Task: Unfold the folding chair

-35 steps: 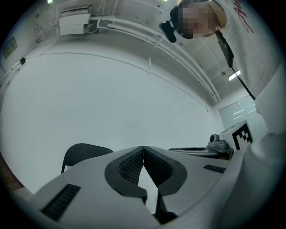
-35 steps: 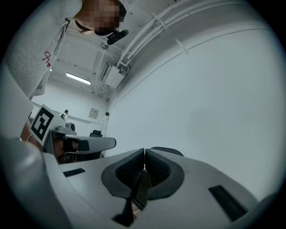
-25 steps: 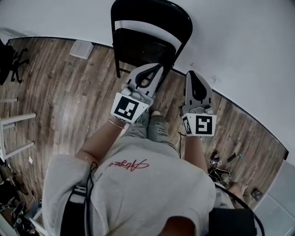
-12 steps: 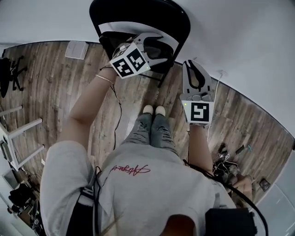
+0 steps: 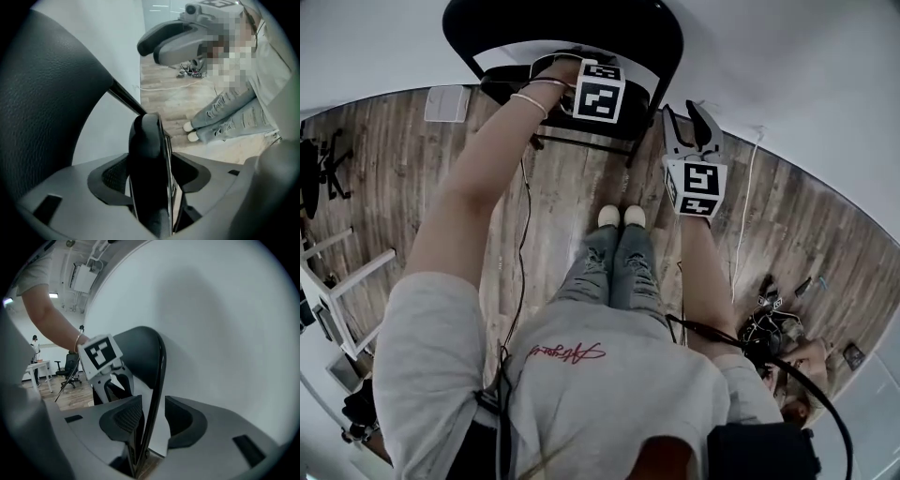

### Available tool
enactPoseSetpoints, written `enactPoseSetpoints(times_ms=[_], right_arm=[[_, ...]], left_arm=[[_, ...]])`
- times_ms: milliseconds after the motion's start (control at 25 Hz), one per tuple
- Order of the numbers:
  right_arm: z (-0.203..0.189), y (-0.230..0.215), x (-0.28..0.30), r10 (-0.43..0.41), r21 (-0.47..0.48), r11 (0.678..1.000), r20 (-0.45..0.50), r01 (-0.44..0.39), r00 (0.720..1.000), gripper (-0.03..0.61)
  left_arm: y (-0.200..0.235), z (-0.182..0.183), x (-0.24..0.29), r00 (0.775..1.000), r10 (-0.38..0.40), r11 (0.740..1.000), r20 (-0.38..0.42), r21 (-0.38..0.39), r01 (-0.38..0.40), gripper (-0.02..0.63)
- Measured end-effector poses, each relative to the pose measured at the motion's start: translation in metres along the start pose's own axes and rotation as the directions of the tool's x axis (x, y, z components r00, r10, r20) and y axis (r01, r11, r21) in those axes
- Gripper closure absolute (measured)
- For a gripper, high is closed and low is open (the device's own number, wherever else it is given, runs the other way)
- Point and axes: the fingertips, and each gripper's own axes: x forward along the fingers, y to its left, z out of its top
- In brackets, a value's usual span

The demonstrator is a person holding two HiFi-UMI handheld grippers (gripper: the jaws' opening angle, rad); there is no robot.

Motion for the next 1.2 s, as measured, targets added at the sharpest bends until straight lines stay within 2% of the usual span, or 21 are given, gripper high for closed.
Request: enactPoseSetpoints(times_ms=[80,200,280,440,600,720,920,1080,1200], right_arm=[[-0.024,0.001,0.025,0.006,-0.004,1.000,-0.057,-0.006,0.998,0.439],[-0.041,-0.001,0.055,0.013,-0.009,1.000,-0.086,-0.014,0.996,0.439],[-0.040,-0.002,0.066,0.014,-0.007,1.000,-0.091,-0.015,0.996,0.439],[-0.038,-0.006,0.078,-0.026,0.007,1.000,-0.107,0.027,0.994,0.446],[-0.036,-0.007,0.078,-0.036,0.047,0.998,-0.084,0.040,0.996,0.454],[-0.035,-0.006,0.079,-0.033,0.038,0.999,-0.092,0.037,0.995,0.454],[-0.037,-0.006,0.075,-0.035,0.035,0.999,-0.085,0.038,0.996,0.453],[-0.040,-0.005,0.070,-0.013,0.027,1.000,-0.087,0.016,0.996,0.451],[-0.043,-0.001,0.067,-0.015,0.024,1.000,-0.091,0.017,0.996,0.448]], left_arm=[[0.004,-0.003,0.003,1.000,0.006,1.000,-0.026,0.028,-0.005,0.390],[0.006,-0.002,0.003,0.999,0.020,1.000,-0.026,0.016,-0.020,0.398],[0.007,0.000,0.007,0.997,0.059,0.998,-0.042,0.020,-0.058,0.415],[0.009,0.002,0.024,0.991,0.117,0.990,-0.064,0.092,-0.111,0.423],[0.008,0.004,0.027,0.997,0.079,0.996,-0.026,0.037,-0.078,0.441],[0.010,0.004,0.023,0.992,0.122,0.993,-0.012,0.011,-0.122,0.470],[-0.002,0.009,0.018,0.985,0.174,0.985,-0.013,0.011,-0.174,0.477],[-0.024,0.014,0.012,0.972,0.236,0.972,-0.014,0.022,-0.236,0.479],[-0.047,0.016,0.006,0.945,0.325,0.945,-0.017,0.034,-0.325,0.479]])
